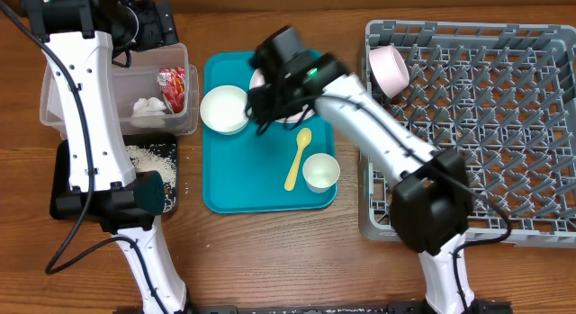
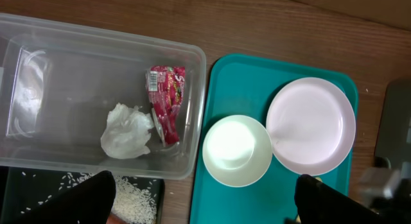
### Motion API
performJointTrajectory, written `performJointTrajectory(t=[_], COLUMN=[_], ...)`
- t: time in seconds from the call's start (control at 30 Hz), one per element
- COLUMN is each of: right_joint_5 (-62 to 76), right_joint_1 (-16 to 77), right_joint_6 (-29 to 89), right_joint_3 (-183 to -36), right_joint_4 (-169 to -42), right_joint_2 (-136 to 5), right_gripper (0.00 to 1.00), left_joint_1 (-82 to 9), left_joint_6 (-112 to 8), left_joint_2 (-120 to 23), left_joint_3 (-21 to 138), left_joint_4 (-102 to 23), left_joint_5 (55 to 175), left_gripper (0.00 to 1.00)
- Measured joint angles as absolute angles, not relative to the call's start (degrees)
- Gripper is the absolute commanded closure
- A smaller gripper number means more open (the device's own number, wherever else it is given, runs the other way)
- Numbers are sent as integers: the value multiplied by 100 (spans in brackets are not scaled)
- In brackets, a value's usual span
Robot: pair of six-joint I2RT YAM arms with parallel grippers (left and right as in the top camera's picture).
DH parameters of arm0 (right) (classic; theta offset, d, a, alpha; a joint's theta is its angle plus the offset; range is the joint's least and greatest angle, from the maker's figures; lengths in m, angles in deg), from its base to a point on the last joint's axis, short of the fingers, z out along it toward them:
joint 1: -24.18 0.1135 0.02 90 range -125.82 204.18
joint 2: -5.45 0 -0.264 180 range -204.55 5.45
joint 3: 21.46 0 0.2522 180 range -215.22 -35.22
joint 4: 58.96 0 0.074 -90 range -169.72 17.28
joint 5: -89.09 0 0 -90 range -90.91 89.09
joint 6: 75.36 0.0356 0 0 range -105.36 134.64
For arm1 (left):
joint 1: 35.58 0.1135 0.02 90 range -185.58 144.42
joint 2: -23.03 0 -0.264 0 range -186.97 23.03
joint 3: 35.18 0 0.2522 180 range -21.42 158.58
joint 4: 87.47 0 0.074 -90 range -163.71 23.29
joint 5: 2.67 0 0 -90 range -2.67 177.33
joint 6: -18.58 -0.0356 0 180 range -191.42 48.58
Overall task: Sort waste into correct bins and load items into the dishwasher
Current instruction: 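Reach the right gripper to the white bowl on the tray and grasp its rim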
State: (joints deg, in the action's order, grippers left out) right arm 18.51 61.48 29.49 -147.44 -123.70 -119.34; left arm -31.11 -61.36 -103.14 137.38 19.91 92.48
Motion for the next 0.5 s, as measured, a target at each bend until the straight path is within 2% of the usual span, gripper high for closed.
performJointTrajectory(t=[0.13, 0.2, 0.27, 0.4, 0.5], right_joint_5=[1427, 1176, 940, 688, 605], right_joint_1=[6517, 6598, 6622, 6559, 6465], right_joint_6=[3743, 4206, 4604, 5109, 5367], right_joint_3=[-14652, -14652, -14652, -14652, -14635], right_joint_4=[-12077, -12029, -12014, -11968, -11778], right_joint_2=[-11945, -11980, -12059, -12343, -12559], right_gripper=[58, 49, 46, 45, 49], left_joint_1=[-3111, -3111, -3111, -3111, -3111], left_joint_6=[-6136, -6136, -6136, -6138, -6138], left_joint_2=[-10314, -10314, -10314, -10314, -10314], left_joint_3=[13738, 13738, 13738, 13738, 13738], left_joint_4=[2018, 2068, 2116, 2149, 2147], left_joint_5=[9241, 9241, 9241, 9217, 9200], left_gripper=[9, 9, 8, 7, 7])
